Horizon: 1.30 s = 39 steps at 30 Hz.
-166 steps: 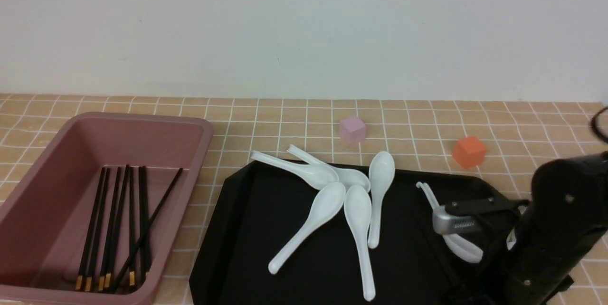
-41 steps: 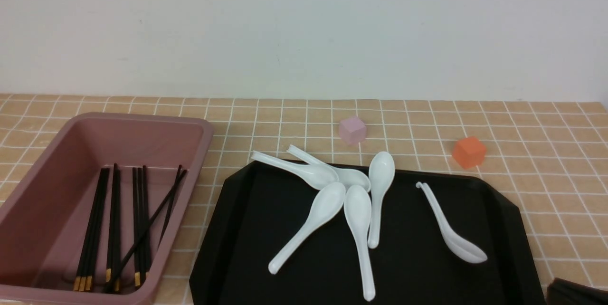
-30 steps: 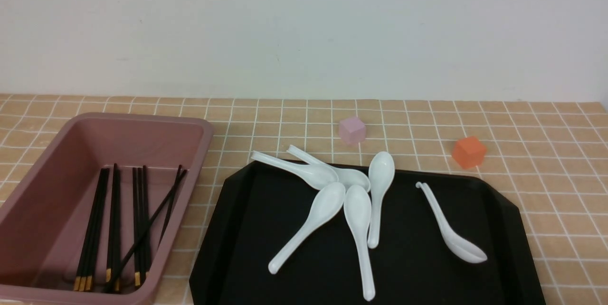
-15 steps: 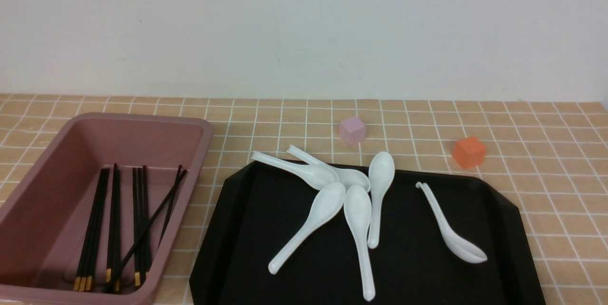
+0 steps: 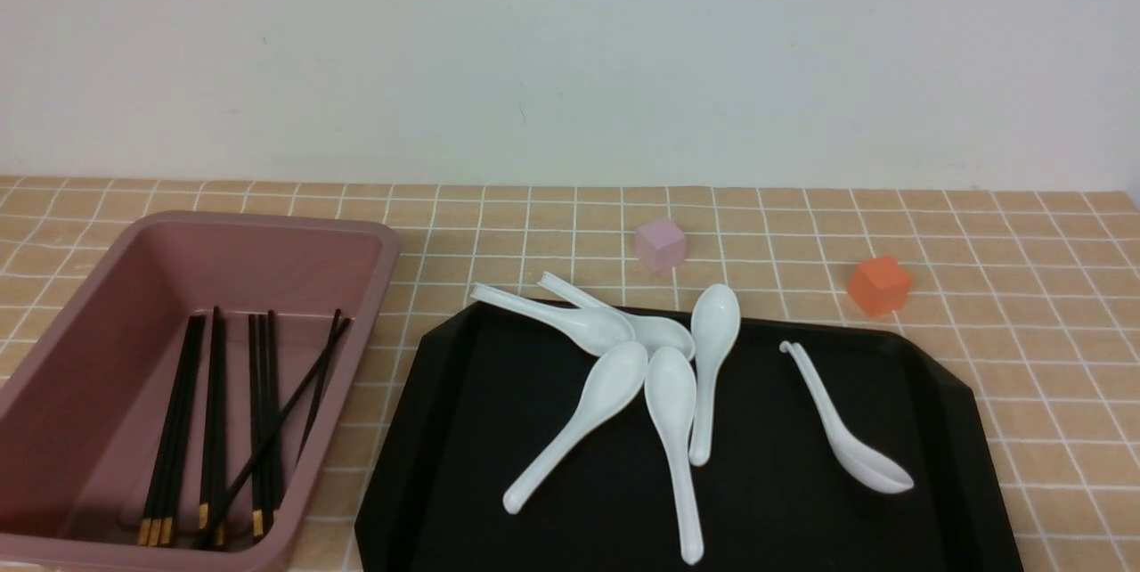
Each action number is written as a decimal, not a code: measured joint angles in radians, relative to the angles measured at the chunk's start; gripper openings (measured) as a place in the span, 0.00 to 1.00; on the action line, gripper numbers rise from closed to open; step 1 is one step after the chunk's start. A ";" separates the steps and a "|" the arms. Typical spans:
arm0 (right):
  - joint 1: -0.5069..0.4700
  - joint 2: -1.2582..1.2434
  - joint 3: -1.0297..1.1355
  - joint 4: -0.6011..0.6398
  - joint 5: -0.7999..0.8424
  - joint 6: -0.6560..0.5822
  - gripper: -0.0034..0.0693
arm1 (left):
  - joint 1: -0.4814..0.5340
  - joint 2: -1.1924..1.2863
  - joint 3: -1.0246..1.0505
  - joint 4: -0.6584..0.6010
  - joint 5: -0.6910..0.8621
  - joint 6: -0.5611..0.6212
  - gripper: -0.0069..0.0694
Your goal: On brown tablecloth take chopsticks from black tray and put them in box.
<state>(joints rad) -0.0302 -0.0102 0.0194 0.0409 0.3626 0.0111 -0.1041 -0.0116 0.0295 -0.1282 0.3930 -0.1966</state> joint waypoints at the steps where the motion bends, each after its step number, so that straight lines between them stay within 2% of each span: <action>1: 0.000 0.000 0.000 0.000 0.000 0.000 0.15 | 0.000 0.000 0.000 0.000 0.000 0.000 0.40; 39: 0.000 0.000 -0.001 0.000 0.001 0.000 0.21 | 0.000 0.000 0.000 0.000 0.000 0.000 0.40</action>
